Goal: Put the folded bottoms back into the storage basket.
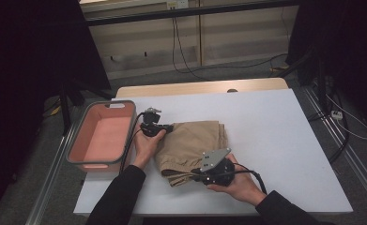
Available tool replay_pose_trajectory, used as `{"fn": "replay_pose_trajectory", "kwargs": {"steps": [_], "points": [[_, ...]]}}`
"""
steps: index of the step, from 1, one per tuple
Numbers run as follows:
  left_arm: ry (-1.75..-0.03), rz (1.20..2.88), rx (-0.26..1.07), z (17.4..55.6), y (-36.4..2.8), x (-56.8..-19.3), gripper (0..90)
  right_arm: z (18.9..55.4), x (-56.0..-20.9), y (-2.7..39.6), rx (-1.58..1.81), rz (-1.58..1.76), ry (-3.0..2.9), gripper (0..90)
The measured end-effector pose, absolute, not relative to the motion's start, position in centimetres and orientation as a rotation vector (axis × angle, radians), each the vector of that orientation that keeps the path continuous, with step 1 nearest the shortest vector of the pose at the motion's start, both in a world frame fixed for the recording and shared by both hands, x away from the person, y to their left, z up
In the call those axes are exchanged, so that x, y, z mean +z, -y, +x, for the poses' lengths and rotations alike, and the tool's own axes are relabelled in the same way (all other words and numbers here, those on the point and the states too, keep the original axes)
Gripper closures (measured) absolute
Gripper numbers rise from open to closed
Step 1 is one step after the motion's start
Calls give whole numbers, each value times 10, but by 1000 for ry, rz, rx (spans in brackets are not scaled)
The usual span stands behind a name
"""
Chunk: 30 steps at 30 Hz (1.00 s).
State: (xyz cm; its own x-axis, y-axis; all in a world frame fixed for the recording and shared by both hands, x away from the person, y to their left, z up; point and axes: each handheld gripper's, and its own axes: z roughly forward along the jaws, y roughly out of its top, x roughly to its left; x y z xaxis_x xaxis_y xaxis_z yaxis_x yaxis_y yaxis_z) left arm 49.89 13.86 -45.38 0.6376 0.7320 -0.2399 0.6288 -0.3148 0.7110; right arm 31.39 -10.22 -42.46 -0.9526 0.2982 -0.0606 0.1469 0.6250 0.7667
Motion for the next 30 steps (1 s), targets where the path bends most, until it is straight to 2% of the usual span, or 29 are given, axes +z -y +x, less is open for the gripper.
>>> {"fn": "replay_pose_trajectory", "kwargs": {"steps": [12, 30], "points": [[-1003, 1937, 156, 492, -144, -428, 859, 313, -421, 104, 1281, 382, -2628, 781], [-919, 1890, 198, 485, -148, -400, 860, 312, -412, 104, 1357, 408, -2562, 782]]}}
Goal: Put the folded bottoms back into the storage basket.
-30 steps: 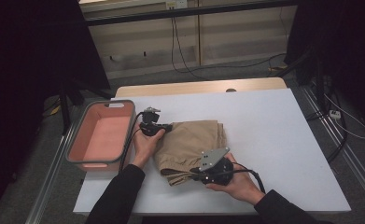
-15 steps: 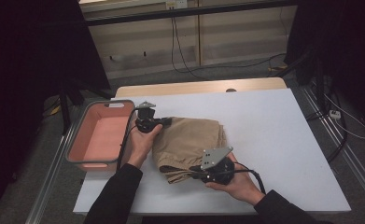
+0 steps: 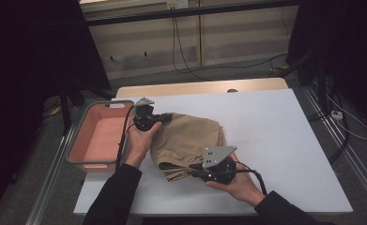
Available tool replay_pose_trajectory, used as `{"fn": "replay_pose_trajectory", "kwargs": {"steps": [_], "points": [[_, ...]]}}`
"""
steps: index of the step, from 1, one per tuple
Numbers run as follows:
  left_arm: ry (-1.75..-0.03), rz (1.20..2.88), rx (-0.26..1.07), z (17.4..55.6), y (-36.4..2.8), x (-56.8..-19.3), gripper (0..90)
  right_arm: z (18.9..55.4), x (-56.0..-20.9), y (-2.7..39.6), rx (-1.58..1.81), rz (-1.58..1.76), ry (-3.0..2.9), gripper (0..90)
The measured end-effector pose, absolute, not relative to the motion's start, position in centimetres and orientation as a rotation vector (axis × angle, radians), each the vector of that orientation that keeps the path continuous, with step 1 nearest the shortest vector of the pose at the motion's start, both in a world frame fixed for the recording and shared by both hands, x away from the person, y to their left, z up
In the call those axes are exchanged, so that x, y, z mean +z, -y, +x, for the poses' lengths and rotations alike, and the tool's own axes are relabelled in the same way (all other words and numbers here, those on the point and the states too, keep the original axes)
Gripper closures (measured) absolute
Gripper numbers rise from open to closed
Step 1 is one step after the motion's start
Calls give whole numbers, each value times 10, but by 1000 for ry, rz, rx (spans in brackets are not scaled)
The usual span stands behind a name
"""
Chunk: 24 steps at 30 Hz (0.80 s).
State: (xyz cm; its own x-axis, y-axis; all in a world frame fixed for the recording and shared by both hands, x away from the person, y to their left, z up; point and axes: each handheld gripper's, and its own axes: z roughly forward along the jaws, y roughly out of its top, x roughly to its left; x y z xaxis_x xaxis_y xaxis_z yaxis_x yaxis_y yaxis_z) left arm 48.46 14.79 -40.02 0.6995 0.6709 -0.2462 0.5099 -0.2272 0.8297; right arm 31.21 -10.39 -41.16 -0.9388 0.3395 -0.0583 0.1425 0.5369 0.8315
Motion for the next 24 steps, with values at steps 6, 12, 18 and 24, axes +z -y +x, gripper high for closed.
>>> {"fn": "replay_pose_trajectory", "kwargs": {"steps": [6, 12, 18, 24], "points": [[-913, 1868, 196, 484, -154, -393, 861, 312, -408, 102, 1375, 399, -2555, 782], [-887, 1852, 223, 481, -159, -380, 862, 312, -401, 100, 1405, 377, -2532, 783], [-882, 1845, 229, 482, -164, -376, 862, 315, -397, 96, 1424, 367, -2524, 783], [-871, 1836, 240, 481, -170, -370, 862, 317, -395, 89, 1430, 345, -2518, 783]]}}
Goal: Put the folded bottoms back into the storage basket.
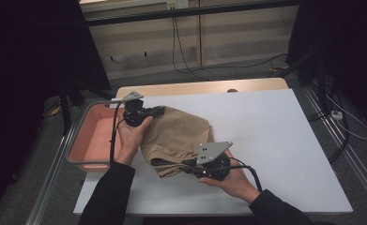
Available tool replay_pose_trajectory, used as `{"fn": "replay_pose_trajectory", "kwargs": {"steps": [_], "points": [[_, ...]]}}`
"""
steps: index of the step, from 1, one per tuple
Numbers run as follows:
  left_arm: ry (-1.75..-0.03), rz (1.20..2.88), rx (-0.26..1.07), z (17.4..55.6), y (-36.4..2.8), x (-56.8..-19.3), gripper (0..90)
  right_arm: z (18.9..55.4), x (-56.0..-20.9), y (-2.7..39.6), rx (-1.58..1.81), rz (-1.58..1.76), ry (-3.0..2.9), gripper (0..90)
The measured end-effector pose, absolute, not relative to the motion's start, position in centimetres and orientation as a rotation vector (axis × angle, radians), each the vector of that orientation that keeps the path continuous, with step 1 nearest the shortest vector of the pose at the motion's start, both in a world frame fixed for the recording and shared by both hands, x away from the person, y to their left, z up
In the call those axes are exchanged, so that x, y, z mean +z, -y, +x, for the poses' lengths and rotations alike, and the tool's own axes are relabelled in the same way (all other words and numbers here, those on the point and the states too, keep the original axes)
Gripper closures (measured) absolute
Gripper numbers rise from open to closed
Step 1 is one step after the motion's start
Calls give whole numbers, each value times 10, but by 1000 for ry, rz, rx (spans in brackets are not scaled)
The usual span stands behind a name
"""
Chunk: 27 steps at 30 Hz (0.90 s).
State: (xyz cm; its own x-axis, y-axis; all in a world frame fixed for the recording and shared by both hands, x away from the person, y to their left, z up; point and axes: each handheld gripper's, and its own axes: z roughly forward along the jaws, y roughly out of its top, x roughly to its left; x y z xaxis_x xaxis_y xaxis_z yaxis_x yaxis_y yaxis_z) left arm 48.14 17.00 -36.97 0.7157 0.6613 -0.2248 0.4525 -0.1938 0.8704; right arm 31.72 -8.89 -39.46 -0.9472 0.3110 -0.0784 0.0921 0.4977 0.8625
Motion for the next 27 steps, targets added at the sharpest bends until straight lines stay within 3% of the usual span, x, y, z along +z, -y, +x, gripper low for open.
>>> {"fn": "replay_pose_trajectory", "kwargs": {"steps": [27], "points": [[-863, 1747, 282, 483, -209, -344, 864, 334, -379, 58, 1495, 268, -2472, 786]]}}
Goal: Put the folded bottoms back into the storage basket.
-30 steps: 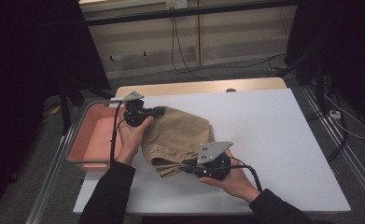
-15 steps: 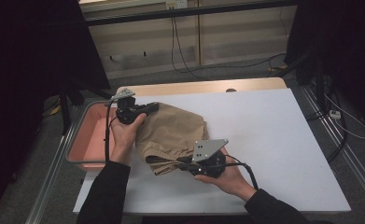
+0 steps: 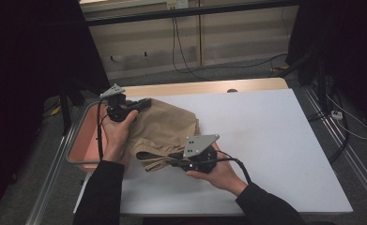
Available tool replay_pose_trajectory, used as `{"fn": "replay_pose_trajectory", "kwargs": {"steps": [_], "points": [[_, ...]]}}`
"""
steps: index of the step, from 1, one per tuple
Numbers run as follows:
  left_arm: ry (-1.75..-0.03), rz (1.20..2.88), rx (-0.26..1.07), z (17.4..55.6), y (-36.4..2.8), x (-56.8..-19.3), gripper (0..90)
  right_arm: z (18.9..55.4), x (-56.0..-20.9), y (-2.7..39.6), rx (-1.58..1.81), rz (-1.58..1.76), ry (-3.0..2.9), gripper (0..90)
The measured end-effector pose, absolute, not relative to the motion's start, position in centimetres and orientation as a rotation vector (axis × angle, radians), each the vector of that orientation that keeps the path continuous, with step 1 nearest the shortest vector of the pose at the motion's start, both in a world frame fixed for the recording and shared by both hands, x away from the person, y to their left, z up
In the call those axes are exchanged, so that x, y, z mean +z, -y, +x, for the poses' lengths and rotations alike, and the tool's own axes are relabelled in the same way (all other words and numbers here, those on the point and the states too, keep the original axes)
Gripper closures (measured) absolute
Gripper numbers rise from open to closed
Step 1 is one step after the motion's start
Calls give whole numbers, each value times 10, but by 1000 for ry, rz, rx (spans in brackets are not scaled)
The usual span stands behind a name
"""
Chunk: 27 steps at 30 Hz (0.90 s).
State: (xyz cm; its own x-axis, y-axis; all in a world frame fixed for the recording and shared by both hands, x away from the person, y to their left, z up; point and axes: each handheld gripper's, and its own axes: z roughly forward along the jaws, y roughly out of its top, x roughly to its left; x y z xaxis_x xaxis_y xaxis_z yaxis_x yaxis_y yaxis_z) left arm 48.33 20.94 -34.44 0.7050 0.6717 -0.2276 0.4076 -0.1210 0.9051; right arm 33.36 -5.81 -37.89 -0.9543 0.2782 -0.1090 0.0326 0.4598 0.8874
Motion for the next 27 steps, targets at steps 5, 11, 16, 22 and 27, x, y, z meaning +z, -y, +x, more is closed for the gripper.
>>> {"fn": "replay_pose_trajectory", "kwargs": {"steps": [5, 11, 16, 22, 27], "points": [[-866, 1738, 295, 487, -219, -338, 864, 338, -375, 51, 1514, 265, -2467, 785], [-875, 1731, 312, 489, -228, -329, 864, 342, -369, 42, 1532, 251, -2451, 786], [-887, 1717, 324, 491, -235, -326, 864, 346, -365, 37, 1546, 250, -2443, 786], [-901, 1712, 342, 492, -245, -321, 864, 350, -362, 28, 1565, 235, -2436, 786], [-914, 1698, 362, 493, -255, -315, 864, 354, -358, 21, 1573, 221, -2427, 786]]}}
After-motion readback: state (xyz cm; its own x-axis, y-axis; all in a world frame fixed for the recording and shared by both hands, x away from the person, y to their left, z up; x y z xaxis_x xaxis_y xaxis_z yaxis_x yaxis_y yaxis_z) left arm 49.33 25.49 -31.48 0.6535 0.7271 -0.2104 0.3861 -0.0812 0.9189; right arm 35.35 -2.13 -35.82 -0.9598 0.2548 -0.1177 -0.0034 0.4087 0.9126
